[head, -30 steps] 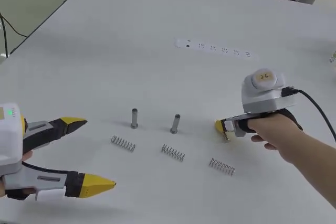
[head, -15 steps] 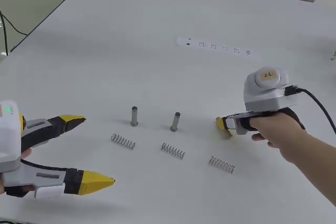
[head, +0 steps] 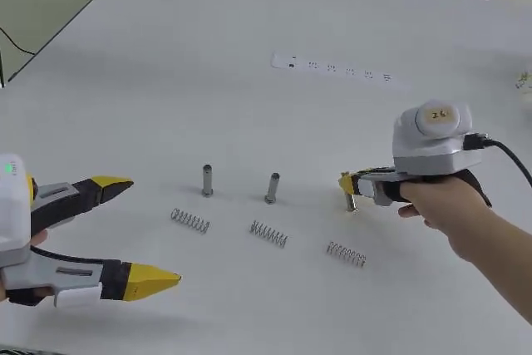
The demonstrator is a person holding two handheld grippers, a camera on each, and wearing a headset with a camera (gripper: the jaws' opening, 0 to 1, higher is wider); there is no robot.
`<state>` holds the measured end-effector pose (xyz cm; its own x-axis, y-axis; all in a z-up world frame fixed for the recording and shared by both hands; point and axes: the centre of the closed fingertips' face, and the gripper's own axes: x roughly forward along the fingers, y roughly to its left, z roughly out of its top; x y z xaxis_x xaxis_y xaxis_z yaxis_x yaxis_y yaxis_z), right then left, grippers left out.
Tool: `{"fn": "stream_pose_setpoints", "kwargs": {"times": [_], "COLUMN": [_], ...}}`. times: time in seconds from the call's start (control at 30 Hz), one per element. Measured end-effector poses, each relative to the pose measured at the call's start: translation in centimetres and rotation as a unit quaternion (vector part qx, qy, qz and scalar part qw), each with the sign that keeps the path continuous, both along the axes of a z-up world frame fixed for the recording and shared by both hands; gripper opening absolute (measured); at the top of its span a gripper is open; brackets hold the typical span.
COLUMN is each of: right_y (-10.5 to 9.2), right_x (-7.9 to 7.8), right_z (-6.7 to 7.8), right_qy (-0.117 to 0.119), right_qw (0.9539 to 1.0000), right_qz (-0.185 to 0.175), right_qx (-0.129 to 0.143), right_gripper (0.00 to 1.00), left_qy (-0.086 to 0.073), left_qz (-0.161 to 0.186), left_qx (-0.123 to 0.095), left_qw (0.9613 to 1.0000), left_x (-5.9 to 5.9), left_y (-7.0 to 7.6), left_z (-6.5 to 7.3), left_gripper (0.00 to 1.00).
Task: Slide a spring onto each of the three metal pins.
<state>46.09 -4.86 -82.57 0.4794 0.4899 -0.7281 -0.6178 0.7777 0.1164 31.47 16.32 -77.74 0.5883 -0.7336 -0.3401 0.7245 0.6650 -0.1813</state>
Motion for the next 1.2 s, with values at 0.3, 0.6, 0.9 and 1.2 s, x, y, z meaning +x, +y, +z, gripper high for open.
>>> {"fn": "stream_pose_setpoints", "kwargs": {"times": [0.3,0.6,0.9,1.2], "right_y": [-0.3,-0.2,-0.4,-0.4], "right_x": [0.2,0.0,-0.7,-1.3], "right_z": [0.3,0.6,0.7,0.7], "right_qy": [-0.017,-0.026,-0.041,-0.051], "right_qw": [0.9999,0.9996,0.999,0.998], "right_qz": [0.001,0.004,0.016,0.032], "right_qx": [0.001,0.008,-0.007,-0.022], "right_gripper": [0.05,0.05,0.05,0.06], "left_qy": [0.0,0.0,0.002,0.001], "left_qz": [-0.002,-0.001,-0.003,-0.005], "left_qx": [0.0,0.001,0.002,0.001], "left_qw": [1.0,1.0,1.0,1.0], "left_x": [-0.1,0.0,-0.1,0.0], "left_y": [-0.3,-0.2,-0.3,-0.5], "left_z": [0.0,0.0,-0.1,0.0], "left_gripper": [0.9,0.9,0.9,0.89]}}
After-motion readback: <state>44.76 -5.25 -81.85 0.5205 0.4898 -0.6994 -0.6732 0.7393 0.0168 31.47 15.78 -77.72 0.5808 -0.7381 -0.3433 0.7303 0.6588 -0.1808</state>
